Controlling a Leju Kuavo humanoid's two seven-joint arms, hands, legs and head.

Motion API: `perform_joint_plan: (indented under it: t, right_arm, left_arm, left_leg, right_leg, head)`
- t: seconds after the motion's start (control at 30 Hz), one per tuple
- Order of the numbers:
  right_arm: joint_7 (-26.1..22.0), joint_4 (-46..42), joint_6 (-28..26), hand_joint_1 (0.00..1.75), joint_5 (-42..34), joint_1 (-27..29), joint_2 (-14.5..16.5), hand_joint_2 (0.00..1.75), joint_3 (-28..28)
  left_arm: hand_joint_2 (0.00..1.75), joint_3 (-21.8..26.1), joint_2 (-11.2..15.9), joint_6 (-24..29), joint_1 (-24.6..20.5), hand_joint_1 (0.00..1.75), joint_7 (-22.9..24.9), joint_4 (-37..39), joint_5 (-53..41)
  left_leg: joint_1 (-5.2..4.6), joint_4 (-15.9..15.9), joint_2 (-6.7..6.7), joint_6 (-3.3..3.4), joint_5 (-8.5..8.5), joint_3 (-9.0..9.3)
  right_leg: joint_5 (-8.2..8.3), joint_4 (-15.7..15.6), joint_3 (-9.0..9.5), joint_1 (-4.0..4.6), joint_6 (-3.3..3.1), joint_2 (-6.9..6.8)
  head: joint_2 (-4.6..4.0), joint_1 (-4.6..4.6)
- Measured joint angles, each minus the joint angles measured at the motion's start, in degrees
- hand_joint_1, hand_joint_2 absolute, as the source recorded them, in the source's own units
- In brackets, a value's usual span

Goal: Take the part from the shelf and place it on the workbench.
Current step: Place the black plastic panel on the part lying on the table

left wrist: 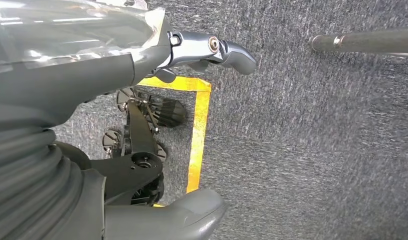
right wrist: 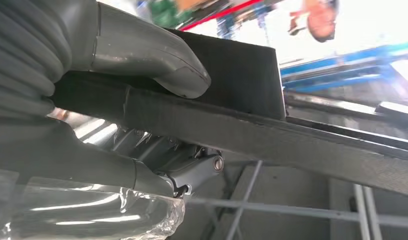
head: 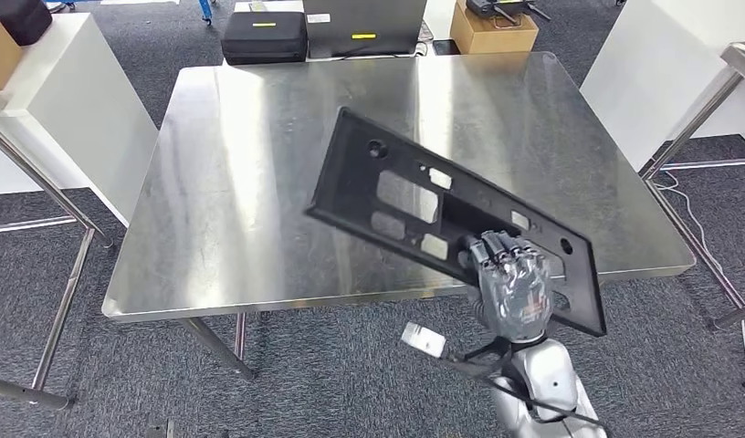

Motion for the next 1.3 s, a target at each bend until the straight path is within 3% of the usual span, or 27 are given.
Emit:
perform_joint_plan:
  t: [0.17,0.33,0.5,1.3]
  right_arm:
    - [3.1,11.2,0.0,1.75,4.7,-9.2,-1.4,1.75,-5.9]
    - [8.5,25.1,0.0,1.75,5.4,-19.2,-4.3,1.75,-8.0]
    - [9.5,36.2,0.0,1.75,5.5,-25.6,-6.4,1.75,-10.2]
    - [14.0,57.8,0.0,1.75,5.1,-31.7,-11.1,1.75,-15.0]
  left_arm:
    - [1.75,0.0,-0.2,0.3,-0.3,0.0,0.9,0.0,-0.6]
    - [1.75,0.0,-0.1,0.3,-0.6,0.0,1.5,0.0,-0.9]
    - [1.75,0.0,0.0,0.3,-0.9,0.0,2.0,0.0,-1.3]
    - [1.75,0.0,1.6,0.5,-1.7,0.0,3.3,0.0,-2.0]
  left_leg:
    - [0.0,0.0,0.03,0.2,0.15,0.03]
    - [0.01,0.0,0.03,0.3,0.23,0.03]
    - [0.01,0.0,-0.06,0.31,0.24,-0.01]
    - [0.0,0.0,-0.08,0.32,0.23,-0.08]
  right_leg:
    - [0.14,0.0,-0.01,-0.11,0.22,0.0]
    - [0.2,0.0,0.0,-0.1,0.3,-0.02]
    - [0.19,0.0,0.01,-0.1,0.3,-0.14]
    - [0.18,0.0,-0.06,-0.1,0.31,-0.19]
  head:
    - [0.0,0.01]
    - [0.0,-0.01]
    - [0.0,0.01]
    - [0.0,-0.02]
